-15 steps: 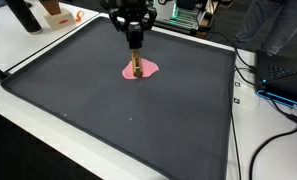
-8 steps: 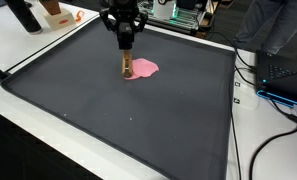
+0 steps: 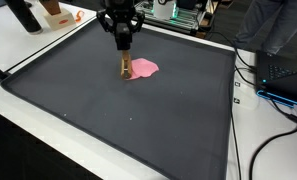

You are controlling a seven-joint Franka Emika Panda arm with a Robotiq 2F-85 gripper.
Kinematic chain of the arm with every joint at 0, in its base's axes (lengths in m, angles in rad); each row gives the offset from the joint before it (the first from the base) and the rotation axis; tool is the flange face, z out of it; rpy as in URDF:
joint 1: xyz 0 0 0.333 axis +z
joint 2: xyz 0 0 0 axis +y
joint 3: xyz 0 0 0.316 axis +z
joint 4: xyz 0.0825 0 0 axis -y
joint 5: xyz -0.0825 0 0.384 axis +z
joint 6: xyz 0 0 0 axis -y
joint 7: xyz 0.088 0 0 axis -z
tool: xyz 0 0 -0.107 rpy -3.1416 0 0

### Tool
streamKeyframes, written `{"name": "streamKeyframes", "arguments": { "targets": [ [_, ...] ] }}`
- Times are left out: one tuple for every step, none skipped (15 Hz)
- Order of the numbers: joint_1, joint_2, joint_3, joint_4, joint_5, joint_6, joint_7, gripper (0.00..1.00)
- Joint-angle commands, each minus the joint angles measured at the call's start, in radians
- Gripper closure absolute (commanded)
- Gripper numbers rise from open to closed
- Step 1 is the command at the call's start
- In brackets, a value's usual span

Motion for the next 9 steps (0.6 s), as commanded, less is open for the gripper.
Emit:
{"name": "streamKeyframes", "arguments": {
  "targets": [
    [-0.041, 0.041, 0.045, -0.004, 0.132, -0.001, -0.179, 0.77],
    [-0.047, 0.044, 0.048, 0.0, 0.148, -0.014, -0.218, 0.77],
    [-0.051, 0.047, 0.049, 0.003, 0.156, -0.029, -0.247, 0.77],
    [-0.057, 0.051, 0.051, 0.006, 0.169, -0.042, -0.277, 0.77],
    [-0.058, 0.055, 0.048, 0.012, 0.169, -0.057, -0.29, 0.77],
    [-0.059, 0.061, 0.047, 0.017, 0.172, -0.072, -0.305, 0.77],
    [-0.059, 0.065, 0.046, 0.023, 0.173, -0.084, -0.314, 0.77],
    [-0.058, 0.069, 0.046, 0.031, 0.173, -0.101, -0.321, 0.77],
    [-0.058, 0.073, 0.046, 0.039, 0.172, -0.119, -0.32, 0.77]
  ]
}}
